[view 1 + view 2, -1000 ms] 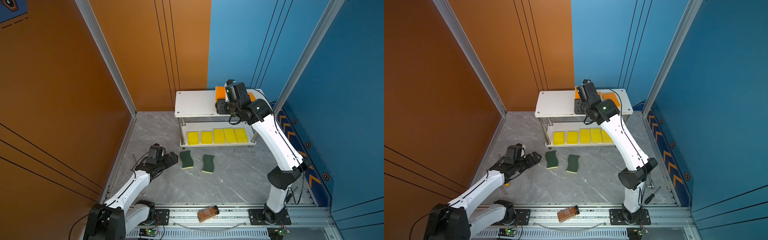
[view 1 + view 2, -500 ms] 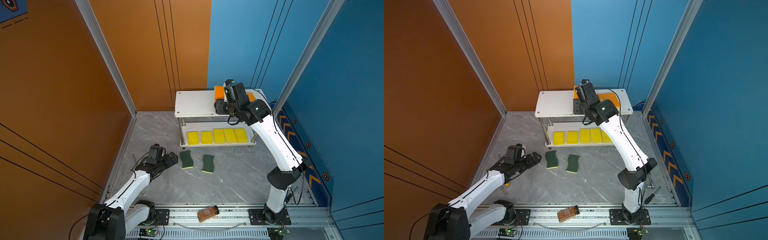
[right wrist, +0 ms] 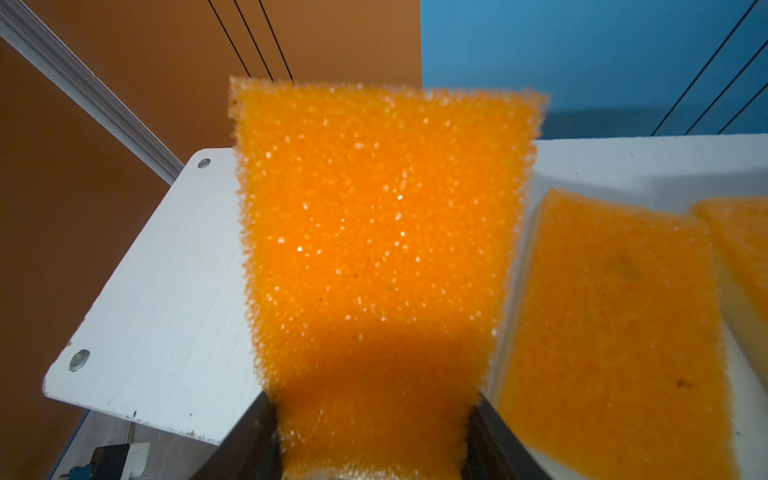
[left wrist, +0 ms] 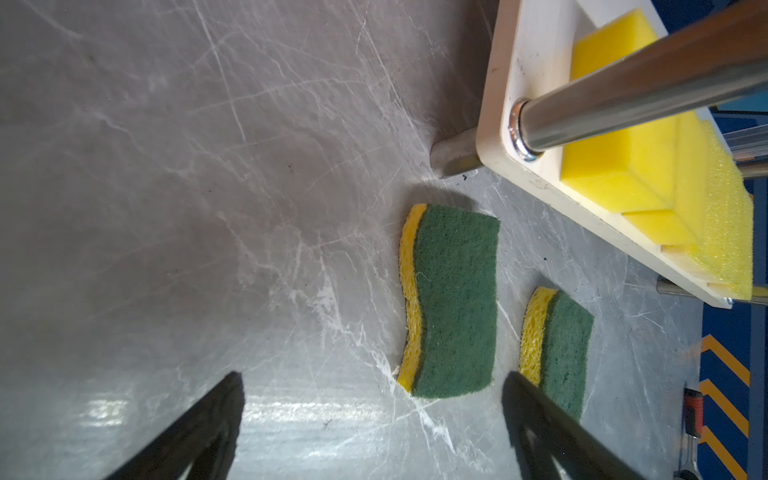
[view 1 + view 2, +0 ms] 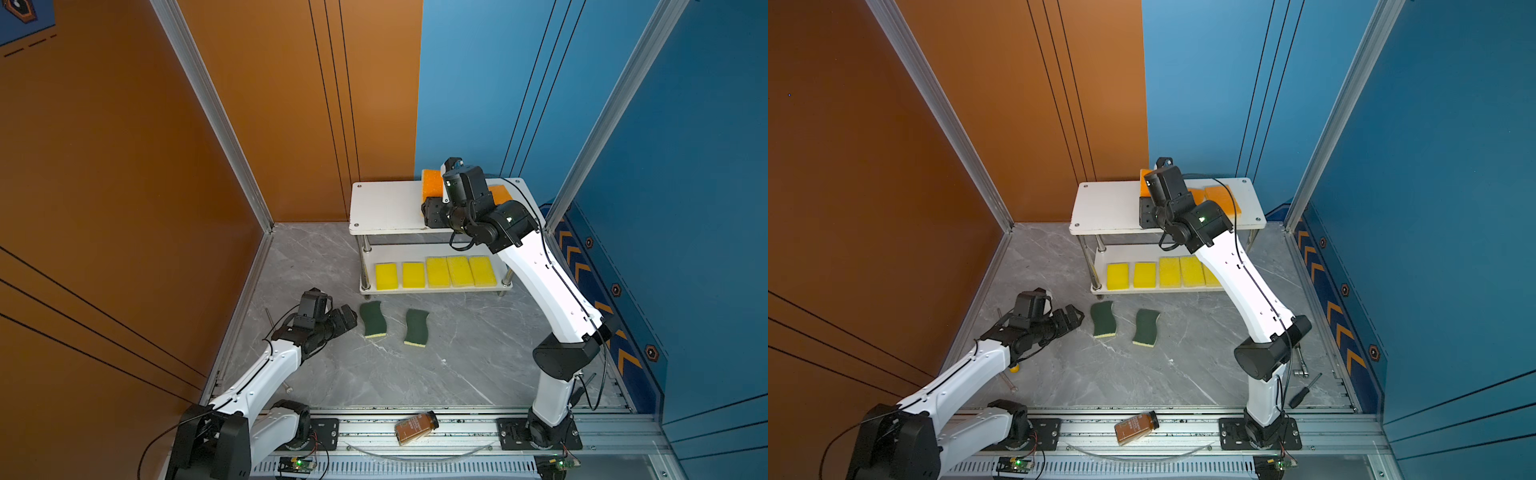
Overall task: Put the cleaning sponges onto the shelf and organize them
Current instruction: 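Position the held orange sponge above the top shelf beside the two orange sponges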
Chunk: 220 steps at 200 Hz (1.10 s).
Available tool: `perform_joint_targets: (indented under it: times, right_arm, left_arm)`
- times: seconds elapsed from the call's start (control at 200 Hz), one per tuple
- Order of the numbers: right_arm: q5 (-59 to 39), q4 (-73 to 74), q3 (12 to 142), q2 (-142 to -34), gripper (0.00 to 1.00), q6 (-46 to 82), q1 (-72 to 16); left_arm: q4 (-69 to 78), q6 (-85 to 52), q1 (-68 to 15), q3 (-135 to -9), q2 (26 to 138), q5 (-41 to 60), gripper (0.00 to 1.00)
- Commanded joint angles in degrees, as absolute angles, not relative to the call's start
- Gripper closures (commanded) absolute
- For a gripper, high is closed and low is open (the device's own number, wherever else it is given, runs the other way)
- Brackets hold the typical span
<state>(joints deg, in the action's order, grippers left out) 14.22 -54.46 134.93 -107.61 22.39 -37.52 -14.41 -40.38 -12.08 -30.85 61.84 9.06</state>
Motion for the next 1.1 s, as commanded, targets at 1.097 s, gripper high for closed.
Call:
perform_joint_targets:
  times: [1.097]
  right_arm:
    - [19.15,-52.82,127.79,-103.53,0.41,21.53,-34.87]
  left_arm:
    - [-15.11,-40.96,-12.30,-32.02,61.74,7.56,0.02]
